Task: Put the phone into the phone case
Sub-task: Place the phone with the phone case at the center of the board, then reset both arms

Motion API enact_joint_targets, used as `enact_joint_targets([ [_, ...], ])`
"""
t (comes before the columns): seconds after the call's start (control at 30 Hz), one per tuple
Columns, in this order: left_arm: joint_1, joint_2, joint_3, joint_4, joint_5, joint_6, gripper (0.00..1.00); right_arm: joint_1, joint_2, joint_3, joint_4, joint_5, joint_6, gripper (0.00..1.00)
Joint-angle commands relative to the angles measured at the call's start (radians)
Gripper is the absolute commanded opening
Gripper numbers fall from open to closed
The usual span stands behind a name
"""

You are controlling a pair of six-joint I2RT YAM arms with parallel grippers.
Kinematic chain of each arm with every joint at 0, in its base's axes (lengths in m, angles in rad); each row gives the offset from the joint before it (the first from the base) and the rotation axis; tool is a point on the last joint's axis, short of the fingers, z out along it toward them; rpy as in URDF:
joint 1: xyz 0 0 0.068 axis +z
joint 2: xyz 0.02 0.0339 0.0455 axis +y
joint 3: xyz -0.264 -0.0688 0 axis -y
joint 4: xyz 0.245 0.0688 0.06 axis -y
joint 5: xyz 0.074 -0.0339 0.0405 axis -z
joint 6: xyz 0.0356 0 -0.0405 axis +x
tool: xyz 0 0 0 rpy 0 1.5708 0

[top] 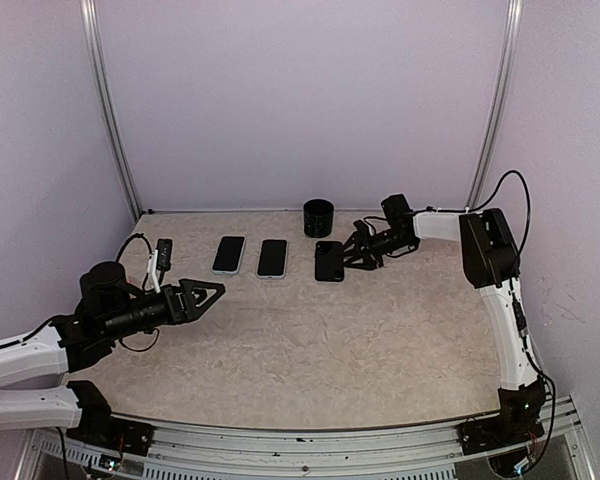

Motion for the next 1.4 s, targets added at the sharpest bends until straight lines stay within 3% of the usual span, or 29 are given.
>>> enact_joint_targets([
  [0.0, 0.008, 0.01, 0.011, 0.034, 0.014, 0.002, 0.99, 0.011, -0.024, -0.023, -0.025, 0.046, -0.025, 0.5],
  [0.13, 0.007, 0.007, 0.022, 0.014, 0.011, 0.004, 0.99, 0.011, -0.015, 0.024, -0.077, 0.107, -0.051, 0.51],
  [0.23, 0.008, -0.014, 0.043, -0.036, -0.017, 0.022, 0.99, 0.012, -0.064, 0.011, -0.116, 0.206, -0.095, 0.6],
  [0.27, 0.009, -0.027, 0.056, -0.073, -0.03, 0.031, 0.99, 0.014, -0.091, -0.004, -0.137, 0.242, -0.116, 0.66],
  [0.33, 0.009, -0.046, 0.098, -0.144, -0.064, 0.061, 0.99, 0.021, -0.159, -0.051, -0.163, 0.32, -0.159, 0.97],
  [0.37, 0.009, -0.051, 0.123, -0.186, -0.094, 0.077, 0.99, 0.03, -0.207, -0.092, -0.163, 0.364, -0.18, 0.99],
  [0.67, 0.09, 0.012, 0.379, -0.524, -0.318, 0.158, 0.99, 0.073, -0.815, -0.654, 0.065, 0.706, -0.222, 0.99],
  [0.87, 0.188, 0.028, 0.452, -0.616, -0.484, 0.235, 0.99, 0.108, -1.299, -1.022, 0.267, 0.862, -0.305, 0.99],
  [1.1, 0.361, -0.044, 0.368, -0.523, -0.379, 0.275, 0.99, 0.114, -1.738, -1.237, 0.249, 0.972, -0.36, 0.99],
  [1.23, 0.433, -0.061, 0.357, -0.516, -0.331, 0.304, 0.99, 0.114, -1.846, -1.297, 0.191, 1.027, -0.361, 0.99],
  [1.37, 0.449, -0.057, 0.327, -0.5, -0.368, 0.335, 0.99, 0.114, -1.898, -1.32, 0.156, 1.095, -0.364, 0.99],
])
